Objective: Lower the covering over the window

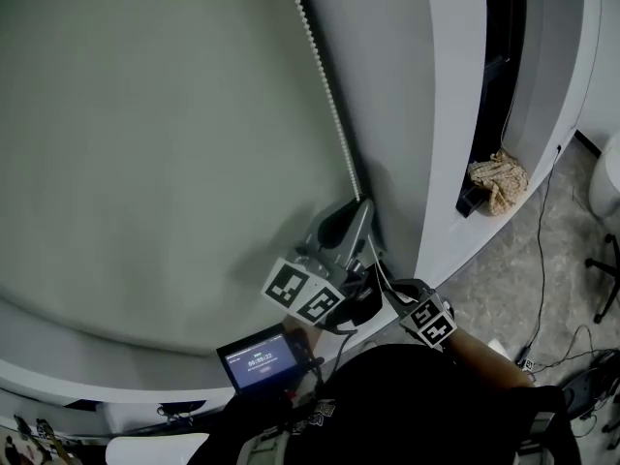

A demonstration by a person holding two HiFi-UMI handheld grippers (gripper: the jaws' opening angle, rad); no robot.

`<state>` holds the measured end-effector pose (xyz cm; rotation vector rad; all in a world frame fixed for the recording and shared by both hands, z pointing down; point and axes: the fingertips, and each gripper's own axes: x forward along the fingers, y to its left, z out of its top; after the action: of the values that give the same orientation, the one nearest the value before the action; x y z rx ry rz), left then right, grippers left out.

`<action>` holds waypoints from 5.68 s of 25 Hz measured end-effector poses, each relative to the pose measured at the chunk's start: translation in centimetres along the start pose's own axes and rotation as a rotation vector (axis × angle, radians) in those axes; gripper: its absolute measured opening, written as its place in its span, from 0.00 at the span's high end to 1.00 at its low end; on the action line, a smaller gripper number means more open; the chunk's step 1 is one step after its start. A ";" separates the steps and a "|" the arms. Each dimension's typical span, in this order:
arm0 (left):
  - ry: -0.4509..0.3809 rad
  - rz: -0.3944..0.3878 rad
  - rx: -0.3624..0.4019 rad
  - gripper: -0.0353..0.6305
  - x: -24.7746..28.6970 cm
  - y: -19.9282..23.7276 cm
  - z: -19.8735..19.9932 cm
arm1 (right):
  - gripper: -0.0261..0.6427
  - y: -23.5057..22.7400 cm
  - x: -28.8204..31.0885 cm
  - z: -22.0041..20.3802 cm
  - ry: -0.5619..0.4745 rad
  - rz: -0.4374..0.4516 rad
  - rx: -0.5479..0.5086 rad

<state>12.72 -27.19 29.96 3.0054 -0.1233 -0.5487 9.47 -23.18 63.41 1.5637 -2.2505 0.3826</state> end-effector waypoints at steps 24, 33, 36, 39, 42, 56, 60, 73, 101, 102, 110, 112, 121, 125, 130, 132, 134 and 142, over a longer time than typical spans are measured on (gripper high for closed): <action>0.499 0.028 -0.064 0.93 -10.9 -2.6 -23.8 | 0.94 -2.6 -23.7 52.1 -1.044 -0.025 -0.040; 0.454 0.131 -0.137 0.92 -11.3 0.5 -22.1 | 0.93 -2.3 -23.3 53.5 -1.059 -0.026 -0.170; 0.470 0.149 -0.235 0.91 -11.2 0.6 -23.1 | 0.93 -1.6 -23.1 52.4 -1.052 0.054 -0.148; 0.525 0.091 -0.265 0.91 -11.2 -2.2 -24.8 | 0.93 -0.7 -23.0 49.0 -0.998 0.117 -0.122; 0.546 0.048 -0.263 0.91 -10.4 -3.9 -26.0 | 0.93 -1.8 -21.5 45.9 -0.947 0.139 -0.064; 0.533 -0.157 -0.202 0.92 -3.6 -15.9 -27.9 | 0.93 -6.1 -27.0 34.1 -0.856 0.220 0.050; 0.506 -0.226 -0.047 0.93 -1.6 -20.4 -28.8 | 0.93 -6.9 -30.0 33.0 -0.892 0.246 0.069; 0.371 -0.186 0.184 0.72 0.9 -25.1 -24.1 | 0.91 -10.4 -33.7 29.4 -0.875 0.078 0.090; 0.341 0.444 -0.357 0.73 -29.7 -20.8 -19.6 | 0.95 13.8 -21.7 6.9 -0.410 0.074 0.606; 0.340 0.438 -0.347 0.73 -29.5 -21.2 -19.4 | 0.95 13.9 -22.1 6.7 -0.409 0.074 0.608; 0.304 0.535 -0.258 0.76 -28.3 -22.4 -16.1 | 0.95 17.3 -22.6 5.3 -0.361 0.221 0.418; 0.317 0.580 -0.273 0.76 -27.8 -23.9 -16.6 | 0.95 18.1 -23.2 3.7 -0.311 0.287 0.362; 0.370 0.772 -0.311 0.76 -27.6 -33.5 -21.6 | 0.95 21.2 -28.6 -6.6 -0.118 0.483 0.205; 0.393 0.866 -0.297 0.76 -29.2 -37.1 -22.6 | 0.95 23.4 -30.0 -9.1 -0.077 0.586 0.218; 0.364 0.975 -0.283 0.76 -32.1 -39.1 -21.6 | 0.95 25.9 -31.0 -9.9 -0.068 0.650 0.211; 0.368 0.991 -0.288 0.76 -32.9 -39.9 -21.7 | 0.95 26.8 -31.1 -10.5 -0.048 0.674 0.226; 0.377 0.997 -0.281 0.76 -33.6 -40.5 -21.6 | 0.95 27.7 -31.1 -10.8 -0.035 0.692 0.240; 0.370 1.025 -0.295 0.76 -39.2 -42.1 -20.1 | 0.95 32.4 -30.2 -10.6 -0.011 0.680 0.259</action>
<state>-13.94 19.65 58.30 2.2560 -1.2920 0.0959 -9.93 17.80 59.00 0.8424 -2.7806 0.8720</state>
